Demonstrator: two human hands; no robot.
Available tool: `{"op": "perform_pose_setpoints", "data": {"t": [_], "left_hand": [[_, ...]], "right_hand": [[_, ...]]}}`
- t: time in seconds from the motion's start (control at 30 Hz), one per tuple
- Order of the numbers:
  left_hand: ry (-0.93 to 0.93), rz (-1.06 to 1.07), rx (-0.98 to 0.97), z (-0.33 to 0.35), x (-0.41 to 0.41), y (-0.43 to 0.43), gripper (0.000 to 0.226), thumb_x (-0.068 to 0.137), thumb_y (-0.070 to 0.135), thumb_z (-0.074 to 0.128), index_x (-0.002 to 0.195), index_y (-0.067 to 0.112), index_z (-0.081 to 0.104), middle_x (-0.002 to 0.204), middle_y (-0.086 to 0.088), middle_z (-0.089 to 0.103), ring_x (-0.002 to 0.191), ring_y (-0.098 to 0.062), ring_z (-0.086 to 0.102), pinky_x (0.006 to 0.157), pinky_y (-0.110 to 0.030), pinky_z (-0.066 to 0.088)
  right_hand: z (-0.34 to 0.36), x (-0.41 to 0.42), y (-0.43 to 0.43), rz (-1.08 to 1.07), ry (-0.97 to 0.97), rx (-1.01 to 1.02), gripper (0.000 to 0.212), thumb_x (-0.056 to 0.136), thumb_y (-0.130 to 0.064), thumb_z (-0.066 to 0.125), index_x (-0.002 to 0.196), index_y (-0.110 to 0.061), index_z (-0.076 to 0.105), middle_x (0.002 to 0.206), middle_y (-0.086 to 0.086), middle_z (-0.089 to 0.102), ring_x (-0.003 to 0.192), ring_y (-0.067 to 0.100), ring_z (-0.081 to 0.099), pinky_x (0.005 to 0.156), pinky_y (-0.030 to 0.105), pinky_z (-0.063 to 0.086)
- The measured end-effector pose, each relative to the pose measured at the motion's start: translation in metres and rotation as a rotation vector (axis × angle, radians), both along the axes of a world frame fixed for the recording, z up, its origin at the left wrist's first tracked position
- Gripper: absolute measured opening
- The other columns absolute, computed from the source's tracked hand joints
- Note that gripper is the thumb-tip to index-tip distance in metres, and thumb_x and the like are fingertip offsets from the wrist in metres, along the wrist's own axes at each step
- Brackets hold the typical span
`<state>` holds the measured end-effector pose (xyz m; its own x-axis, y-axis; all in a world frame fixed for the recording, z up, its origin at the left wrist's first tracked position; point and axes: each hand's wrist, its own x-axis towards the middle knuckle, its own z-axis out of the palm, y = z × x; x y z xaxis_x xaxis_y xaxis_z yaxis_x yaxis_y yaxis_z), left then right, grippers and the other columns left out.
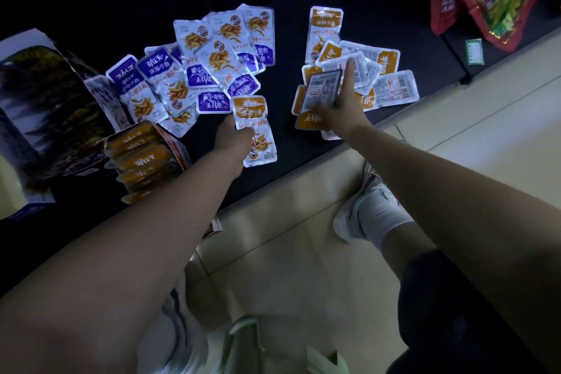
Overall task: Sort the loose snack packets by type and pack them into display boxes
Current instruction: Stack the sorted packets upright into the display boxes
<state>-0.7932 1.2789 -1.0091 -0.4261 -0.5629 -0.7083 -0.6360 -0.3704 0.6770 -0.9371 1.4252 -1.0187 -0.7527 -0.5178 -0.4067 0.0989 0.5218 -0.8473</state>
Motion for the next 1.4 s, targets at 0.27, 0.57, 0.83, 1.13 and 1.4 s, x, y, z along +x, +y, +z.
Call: {"op": "perform_pose_setpoints", "data": {"t": [0.27, 0.57, 0.83, 1.13, 1.4], "left_hand": [[0.025, -0.030, 0.009, 0.017, 0.008, 0.002, 0.036, 0.096, 0.001, 0.047, 0.130, 0.009, 0.052, 0.125, -0.011, 0.061, 0.108, -0.027, 0.062, 0.083, -0.037, 0.050], [0.086, -0.008, 0.060, 0.037, 0.013, 0.005, 0.030, 0.098, 0.004, 0.042, 0.123, 0.013, 0.055, 0.111, -0.007, 0.063, 0.089, -0.021, 0.064, 0.068, -0.032, 0.053], [0.184, -0.109, 0.074, 0.039, 0.013, 0.013, 0.035, 0.085, 0.011, 0.071, 0.119, 0.008, 0.062, 0.114, -0.008, 0.068, 0.098, -0.021, 0.067, 0.083, -0.034, 0.055], [0.184, -0.051, -0.080, 0.020, 0.006, 0.010, 0.032, 0.087, 0.003, 0.066, 0.118, 0.005, 0.059, 0.114, -0.009, 0.066, 0.098, -0.019, 0.064, 0.074, -0.026, 0.052], [0.110, -0.002, -0.066, -0.002, 0.002, 0.002, 0.031, 0.089, 0.000, 0.063, 0.119, 0.001, 0.058, 0.115, -0.012, 0.066, 0.098, -0.022, 0.065, 0.080, -0.034, 0.052]], "right_hand": [[0.028, 0.010, 0.004, 0.051, -0.420, -0.127, 0.026, 0.099, -0.010, 0.042, 0.114, -0.014, 0.062, 0.107, 0.004, 0.071, 0.094, 0.015, 0.069, 0.072, 0.021, 0.051], [0.051, 0.023, 0.002, 0.150, -0.703, 0.021, 0.037, 0.098, -0.033, 0.051, 0.066, -0.016, 0.046, 0.042, -0.004, 0.047, 0.034, 0.005, 0.035, 0.034, 0.014, 0.023], [0.046, 0.040, -0.011, 0.406, -0.335, 0.328, 0.042, 0.091, -0.048, 0.059, 0.070, -0.013, 0.052, 0.047, 0.002, 0.046, 0.041, 0.013, 0.034, 0.044, 0.023, 0.027], [0.022, 0.027, -0.016, 0.346, 0.002, 0.379, 0.033, 0.088, -0.040, 0.065, 0.107, -0.013, 0.061, 0.101, 0.007, 0.061, 0.087, 0.023, 0.058, 0.074, 0.033, 0.049], [-0.006, 0.005, 0.000, 0.521, 0.578, 0.678, 0.076, 0.076, -0.037, 0.077, 0.139, -0.017, 0.039, 0.142, 0.012, 0.034, 0.126, 0.035, 0.036, 0.101, 0.045, 0.040]]}}
